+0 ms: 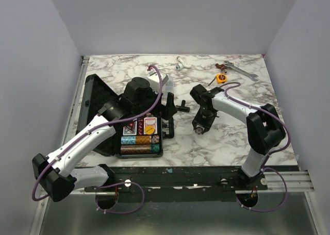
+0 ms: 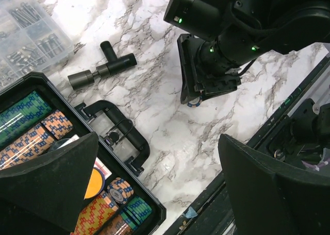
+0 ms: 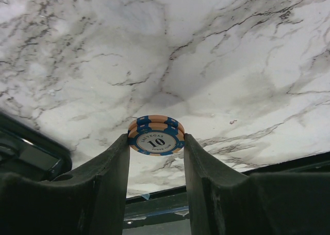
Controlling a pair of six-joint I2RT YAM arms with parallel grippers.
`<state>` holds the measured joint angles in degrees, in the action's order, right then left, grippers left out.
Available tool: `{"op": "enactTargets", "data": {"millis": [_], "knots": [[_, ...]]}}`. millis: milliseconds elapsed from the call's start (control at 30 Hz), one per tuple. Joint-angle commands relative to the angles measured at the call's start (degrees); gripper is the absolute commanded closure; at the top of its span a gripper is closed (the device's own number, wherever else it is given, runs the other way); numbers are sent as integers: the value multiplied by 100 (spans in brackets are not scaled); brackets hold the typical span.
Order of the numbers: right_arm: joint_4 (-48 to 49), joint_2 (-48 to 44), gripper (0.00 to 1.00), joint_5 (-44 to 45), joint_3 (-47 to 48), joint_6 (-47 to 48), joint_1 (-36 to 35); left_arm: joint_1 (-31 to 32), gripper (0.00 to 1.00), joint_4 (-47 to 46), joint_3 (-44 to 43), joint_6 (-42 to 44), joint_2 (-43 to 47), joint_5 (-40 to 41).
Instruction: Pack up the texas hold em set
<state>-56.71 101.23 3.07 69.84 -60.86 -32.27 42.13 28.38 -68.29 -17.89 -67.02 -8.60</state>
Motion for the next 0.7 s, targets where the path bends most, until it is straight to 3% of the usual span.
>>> {"op": "enactTargets", "data": {"millis": [0, 433, 667], "knots": [[5, -16, 99, 30, 269, -286, 27, 23, 2, -489, 279, -298, -161, -50], [409, -143, 99, -228, 419, -313, 116, -47, 4, -3563, 2254, -2175, 119, -655], [330, 34, 99, -448, 818, -252, 161, 90, 6, -5350, 3251, -3387, -303, -756]]}}
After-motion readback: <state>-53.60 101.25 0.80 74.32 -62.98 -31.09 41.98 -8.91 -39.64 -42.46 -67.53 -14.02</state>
